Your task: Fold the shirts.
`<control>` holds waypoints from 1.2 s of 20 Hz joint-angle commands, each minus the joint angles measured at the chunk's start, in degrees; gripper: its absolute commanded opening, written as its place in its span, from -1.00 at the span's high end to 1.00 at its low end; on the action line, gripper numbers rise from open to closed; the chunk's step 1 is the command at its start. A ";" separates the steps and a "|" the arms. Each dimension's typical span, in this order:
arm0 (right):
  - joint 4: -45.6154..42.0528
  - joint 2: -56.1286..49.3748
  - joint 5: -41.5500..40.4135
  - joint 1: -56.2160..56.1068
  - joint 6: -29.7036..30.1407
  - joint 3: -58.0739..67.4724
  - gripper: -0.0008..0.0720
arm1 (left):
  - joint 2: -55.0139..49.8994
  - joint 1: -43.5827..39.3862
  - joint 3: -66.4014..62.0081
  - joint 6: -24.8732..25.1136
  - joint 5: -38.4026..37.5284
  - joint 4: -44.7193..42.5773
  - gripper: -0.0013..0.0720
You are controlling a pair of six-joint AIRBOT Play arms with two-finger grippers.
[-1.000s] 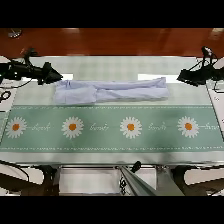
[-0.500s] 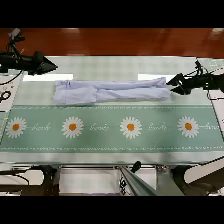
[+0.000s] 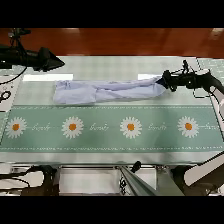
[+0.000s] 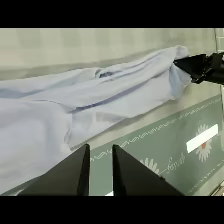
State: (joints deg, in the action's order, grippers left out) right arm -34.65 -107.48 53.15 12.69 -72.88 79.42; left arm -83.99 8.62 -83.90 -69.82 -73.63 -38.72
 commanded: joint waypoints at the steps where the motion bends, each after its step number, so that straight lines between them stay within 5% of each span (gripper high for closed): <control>1: -0.85 4.85 -0.83 -0.72 1.01 0.09 0.90 | 0.15 -2.10 -0.02 0.11 1.05 0.15 0.48; 10: -13.66 27.17 10.75 -1.57 -2.54 0.09 0.90 | 0.24 -21.35 0.00 -1.33 14.32 -0.37 0.92; 16: -23.15 39.06 18.93 -6.43 -8.70 0.09 0.90 | -2.03 -37.40 0.68 -1.38 23.74 -3.34 0.92; 24: -28.76 54.31 24.55 -7.50 -15.96 0.09 0.90 | -7.04 -42.86 0.68 -6.58 23.69 -3.28 0.92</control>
State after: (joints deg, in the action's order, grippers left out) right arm -59.96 -58.19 75.29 5.43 -85.45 79.46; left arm -89.36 -32.03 -83.24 -73.87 -50.39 -41.93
